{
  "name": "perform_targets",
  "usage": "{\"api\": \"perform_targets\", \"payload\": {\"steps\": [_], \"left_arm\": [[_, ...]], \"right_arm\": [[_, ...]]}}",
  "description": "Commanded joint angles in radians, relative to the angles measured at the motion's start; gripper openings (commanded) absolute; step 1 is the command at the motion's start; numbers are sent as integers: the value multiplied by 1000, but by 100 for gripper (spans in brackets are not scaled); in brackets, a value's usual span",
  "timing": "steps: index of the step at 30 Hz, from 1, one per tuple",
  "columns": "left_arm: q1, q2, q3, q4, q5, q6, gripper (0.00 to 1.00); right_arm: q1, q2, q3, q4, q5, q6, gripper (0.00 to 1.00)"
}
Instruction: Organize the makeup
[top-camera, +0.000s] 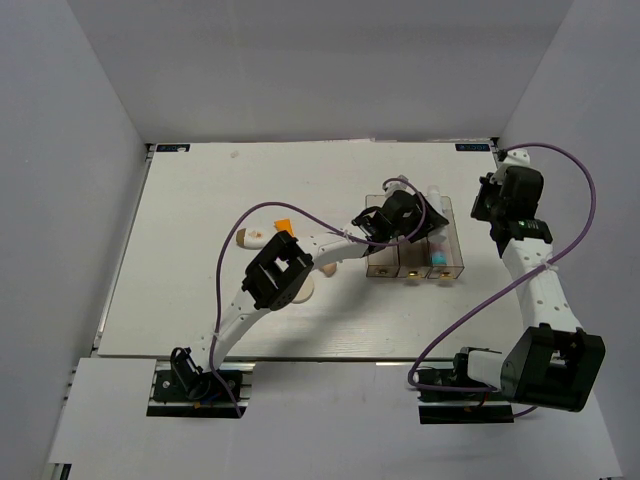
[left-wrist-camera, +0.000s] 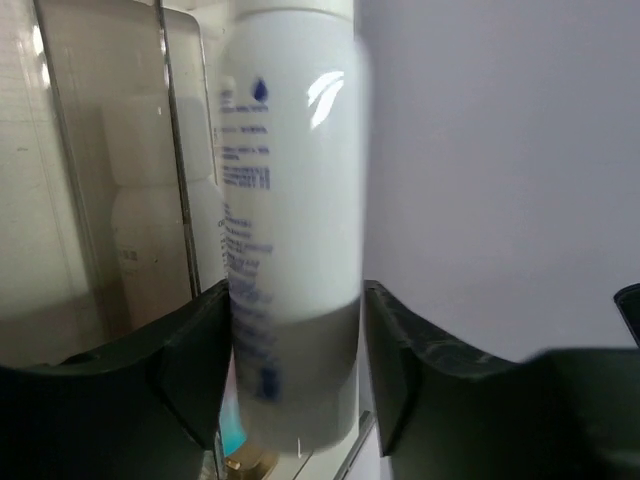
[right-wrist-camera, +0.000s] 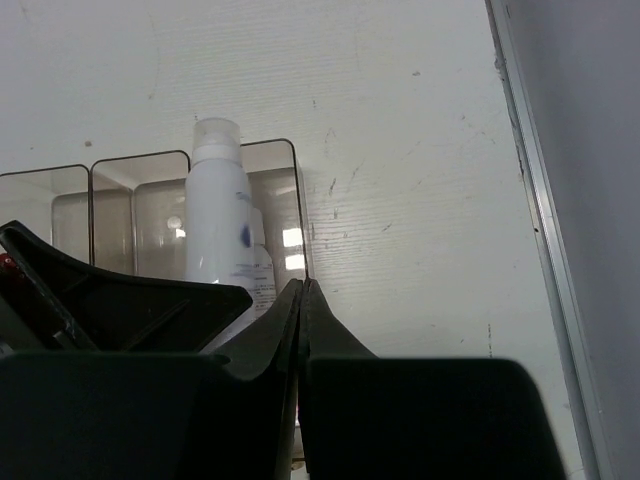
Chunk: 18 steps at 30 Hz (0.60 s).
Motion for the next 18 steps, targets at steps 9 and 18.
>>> {"api": "perform_targets", "payload": {"steps": [9, 18], "left_arm": [[-12, -55, 48, 13, -12, 4, 74], [20, -273, -81, 44, -71, 172, 47]], "right_arm": [[-3, -31, -13, 36, -17, 6, 0], [-3, -83, -16, 35, -359, -100, 12]]}}
